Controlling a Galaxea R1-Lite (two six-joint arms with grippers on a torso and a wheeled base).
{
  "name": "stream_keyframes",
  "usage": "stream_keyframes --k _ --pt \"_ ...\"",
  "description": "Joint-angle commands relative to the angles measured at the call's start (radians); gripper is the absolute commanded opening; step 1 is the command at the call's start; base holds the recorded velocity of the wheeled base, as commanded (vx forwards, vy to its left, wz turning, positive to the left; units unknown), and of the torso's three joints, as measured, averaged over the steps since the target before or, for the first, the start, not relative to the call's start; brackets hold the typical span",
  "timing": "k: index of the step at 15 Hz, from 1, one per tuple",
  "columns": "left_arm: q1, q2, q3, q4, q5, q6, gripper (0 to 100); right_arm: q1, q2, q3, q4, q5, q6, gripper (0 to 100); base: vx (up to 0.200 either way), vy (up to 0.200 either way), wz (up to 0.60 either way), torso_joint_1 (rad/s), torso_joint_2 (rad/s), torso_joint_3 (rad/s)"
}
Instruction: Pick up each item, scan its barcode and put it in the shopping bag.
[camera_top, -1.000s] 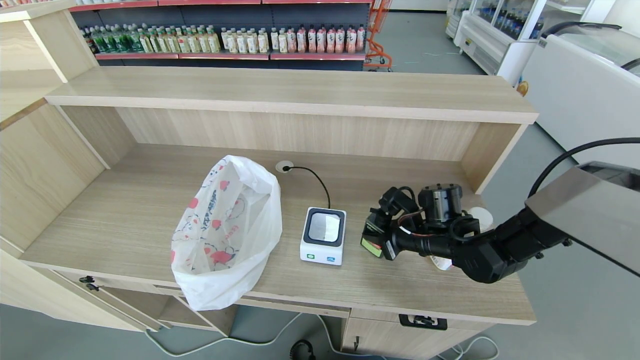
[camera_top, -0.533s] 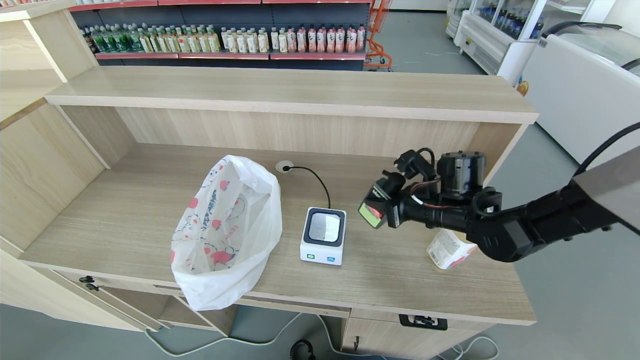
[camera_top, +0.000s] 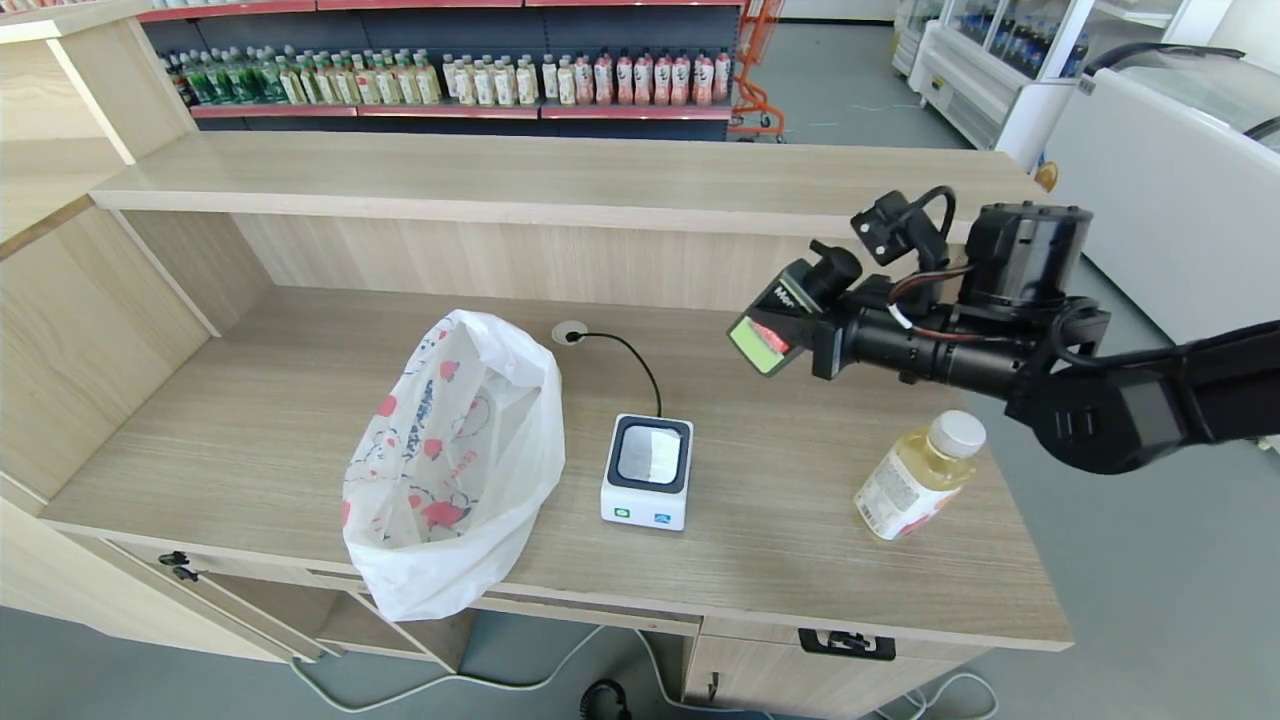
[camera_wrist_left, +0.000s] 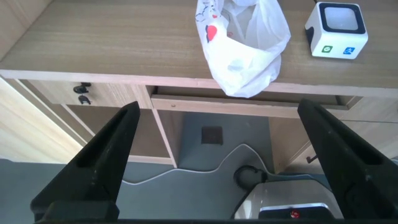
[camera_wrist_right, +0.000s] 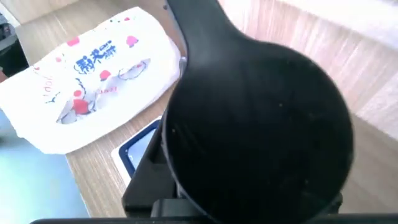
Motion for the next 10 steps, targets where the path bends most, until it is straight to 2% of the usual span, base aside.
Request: stream_keyframes --k 1,3,5,6,7,8,10 --pt "0.0 0.0 0.0 0.0 0.0 0.0 100 -0.085 -0.161 0.081 0.001 -0.001 -0.072 0 0.0 0.0 0.0 0.0 0.0 0.0" --pt "0.0 0.0 0.0 0.0 0.0 0.0 100 -0.163 -0.27 0.159 0.001 -0.005 -0.234 0 0.0 0.0 0.0 0.0 0.0 0.0" --pt "0.0 0.0 0.0 0.0 0.0 0.0 100 -0.2 -0.373 0.233 -0.023 0.005 -0.513 0 0.0 0.0 0.0 0.0 0.0 0.0" --pt "0.0 0.0 0.0 0.0 0.0 0.0 100 -0.2 -0.399 0.256 -0.04 0.011 -0.61 0 0.0 0.0 0.0 0.0 0.0 0.0" --pt "0.0 0.0 0.0 0.0 0.0 0.0 100 -0.197 -0.434 0.292 -0.112 0.098 -0.785 0 0.0 0.0 0.0 0.0 0.0 0.0" --pt "0.0 0.0 0.0 0.0 0.0 0.002 100 -0.192 -0.439 0.298 -0.163 0.265 -0.926 0 0.0 0.0 0.0 0.0 0.0 0.0" --pt "0.0 0.0 0.0 0.0 0.0 0.0 100 -0.157 -0.454 0.298 -0.171 0.5 -1.296 0 0.0 0.0 0.0 0.0 0.0 0.0"
